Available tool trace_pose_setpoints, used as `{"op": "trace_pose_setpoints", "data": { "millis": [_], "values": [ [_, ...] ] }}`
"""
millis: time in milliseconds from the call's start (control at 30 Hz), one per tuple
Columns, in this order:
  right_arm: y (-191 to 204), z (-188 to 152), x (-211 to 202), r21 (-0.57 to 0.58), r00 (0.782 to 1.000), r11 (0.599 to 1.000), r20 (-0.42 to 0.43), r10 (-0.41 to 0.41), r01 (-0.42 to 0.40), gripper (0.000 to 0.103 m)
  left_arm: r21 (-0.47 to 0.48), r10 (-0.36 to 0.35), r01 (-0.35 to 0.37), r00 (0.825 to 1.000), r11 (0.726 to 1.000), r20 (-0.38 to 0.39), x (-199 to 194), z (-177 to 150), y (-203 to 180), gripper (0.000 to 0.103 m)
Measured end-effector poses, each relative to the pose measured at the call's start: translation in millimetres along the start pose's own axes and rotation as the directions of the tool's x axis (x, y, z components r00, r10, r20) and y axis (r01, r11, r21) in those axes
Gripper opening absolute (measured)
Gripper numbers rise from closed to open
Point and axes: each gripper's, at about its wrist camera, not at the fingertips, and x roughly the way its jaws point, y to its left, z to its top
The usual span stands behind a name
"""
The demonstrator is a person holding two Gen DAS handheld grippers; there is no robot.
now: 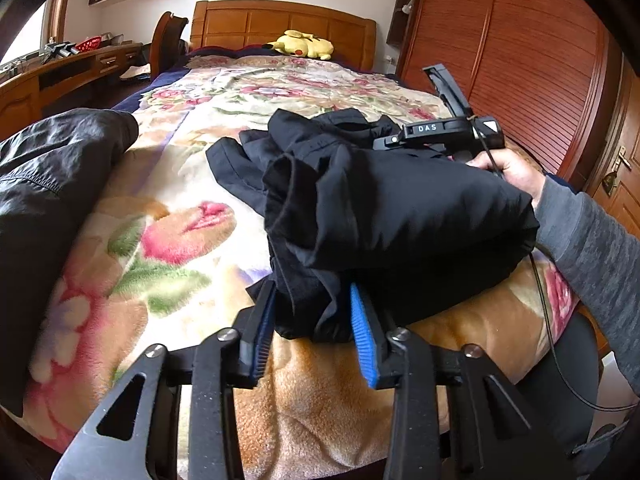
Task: Fold large clothes
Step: 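Grasp the folded coat with the right gripper while the left gripper regrasps it, then carry the folded coat with both grippers toward the grey jacket by the desk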
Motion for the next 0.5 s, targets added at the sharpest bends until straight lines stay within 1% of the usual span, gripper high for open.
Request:
{"op": "trace_pose_setpoints", "data": {
  "millis": [67, 167, 267, 333, 433, 500],
  "values": [
    [2.0, -1.6, -5.4, -0.009, 1.0, 1.0, 0.019, -0.006, 0.006, 0.04, 0.003, -0.025, 0.025, 1.0, 1.0, 0.01, -0.8, 1.5, 0.3, 0.02],
    [7.4, -2.8, -16.9, -0.028, 0.998, 0.999, 0.065, -0.018, 0.02, 0.028, -0.006, -0.039, 0.039, 0.999, 0.999, 0.037, -6.3, 3.5, 3.0, 0.015],
    [14.6, -2.5, -32.3, -0.04, 0.993, 0.999, 0.119, -0.007, 0.012, 0.023, 0.002, -0.02, 0.02, 0.996, 1.0, 0.09, -17.4, 8.2, 0.9, 0.011],
    [22.1, -1.1, -42.4, -0.054, 0.989, 0.999, 0.15, 0.002, 0.006, 0.021, 0.008, 0.0, -0.001, 0.992, 1.0, 0.125, -25.1, 11.4, 0.3, 0.01],
    [40.7, 0.7, -55.7, -0.091, 0.982, 0.996, 0.187, -0.006, 0.023, 0.02, 0.002, 0.012, -0.012, 0.985, 1.0, 0.17, -36.6, 18.7, 7.2, 0.009],
    [50.8, 2.8, -65.3, -0.104, 0.977, 0.994, 0.212, 0.003, 0.019, 0.019, 0.0, 0.021, -0.022, 0.981, 1.0, 0.191, -43.3, 22.0, 11.9, 0.009]
  ]
}}
